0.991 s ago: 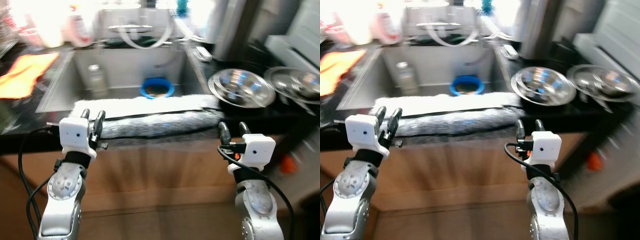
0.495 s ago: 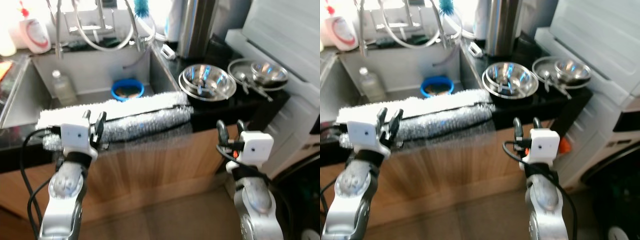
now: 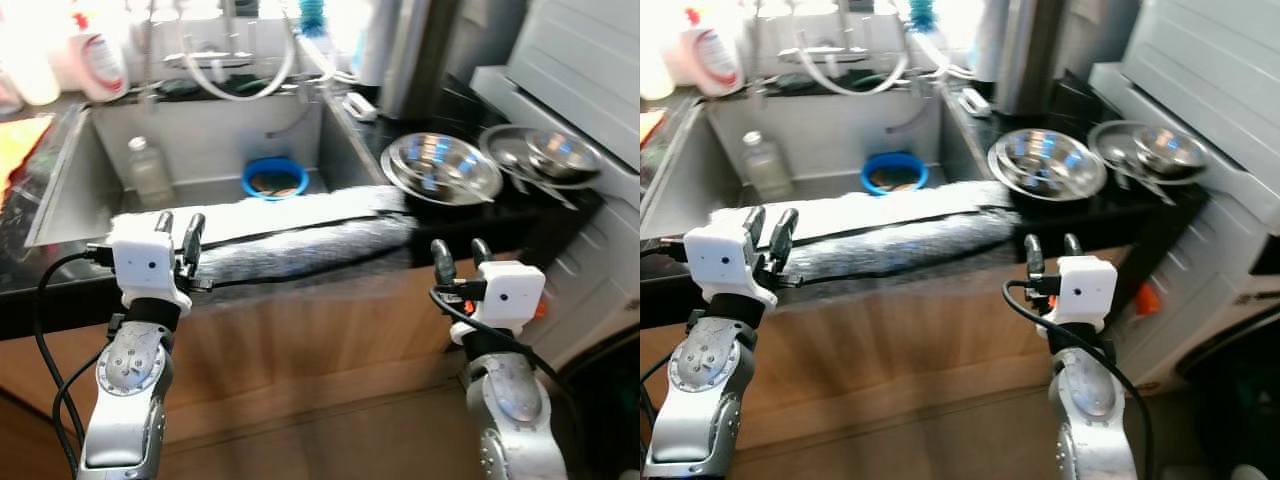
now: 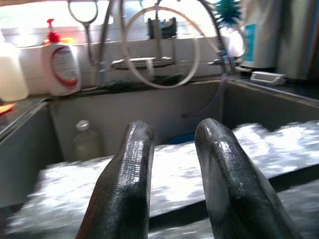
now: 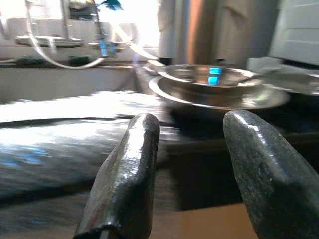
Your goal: Kitchen organization
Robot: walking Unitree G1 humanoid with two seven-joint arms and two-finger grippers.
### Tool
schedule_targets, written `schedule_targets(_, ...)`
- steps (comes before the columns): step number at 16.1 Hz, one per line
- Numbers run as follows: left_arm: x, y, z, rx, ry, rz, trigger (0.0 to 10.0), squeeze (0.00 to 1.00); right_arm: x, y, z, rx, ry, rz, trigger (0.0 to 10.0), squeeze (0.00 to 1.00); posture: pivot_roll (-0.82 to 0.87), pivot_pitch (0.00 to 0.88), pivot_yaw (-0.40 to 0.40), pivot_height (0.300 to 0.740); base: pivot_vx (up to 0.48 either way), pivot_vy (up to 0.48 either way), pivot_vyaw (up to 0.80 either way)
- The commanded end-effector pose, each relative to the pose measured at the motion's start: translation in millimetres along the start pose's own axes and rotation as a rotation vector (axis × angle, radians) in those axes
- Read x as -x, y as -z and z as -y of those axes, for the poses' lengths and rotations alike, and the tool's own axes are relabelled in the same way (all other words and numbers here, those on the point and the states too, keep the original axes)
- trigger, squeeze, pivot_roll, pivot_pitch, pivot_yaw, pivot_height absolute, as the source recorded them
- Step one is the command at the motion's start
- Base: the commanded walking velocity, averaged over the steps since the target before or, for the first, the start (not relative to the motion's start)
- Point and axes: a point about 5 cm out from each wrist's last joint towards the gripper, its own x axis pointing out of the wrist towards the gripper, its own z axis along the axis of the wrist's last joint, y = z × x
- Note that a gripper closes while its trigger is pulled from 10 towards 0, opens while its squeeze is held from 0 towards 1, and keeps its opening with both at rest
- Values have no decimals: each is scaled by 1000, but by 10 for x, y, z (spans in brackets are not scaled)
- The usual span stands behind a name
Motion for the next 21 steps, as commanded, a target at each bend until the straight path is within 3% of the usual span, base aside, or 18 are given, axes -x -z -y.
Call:
schedule_targets(1, -16, -41, -8, -4, -4, 21, 10000, 0, -7, -61, -5, -5, -3, 18, 10000, 0, -1, 53, -28, 740, 0, 0, 0)
schedule_targets(11, -43, -83, 12, -5, 2, 33, 10000, 0, -36, -70, -47, -24, -5, 29, 10000, 0, 7, 56, -21, 740, 0, 0, -800)
schedule_targets(14, -54, -86, 31, 1, 7, 34, 10000, 0, -30, -90, -72, -32, -13, 48, 10000, 0, 10, 55, -20, 740, 0, 0, 0)
schedule_targets(18, -63, -90, 40, 0, 13, 36, 10000, 0, -60, -97, -79, -47, -9, 54, 10000, 0, 18, 54, -19, 740, 0, 428, 0)
schedule_targets(21, -67, -93, 44, -18, 24, 37, 10000, 0, -68, -96, -95, -55, -17, 56, 10000, 0, 20, 55, -16, 740, 0, 421, -788)
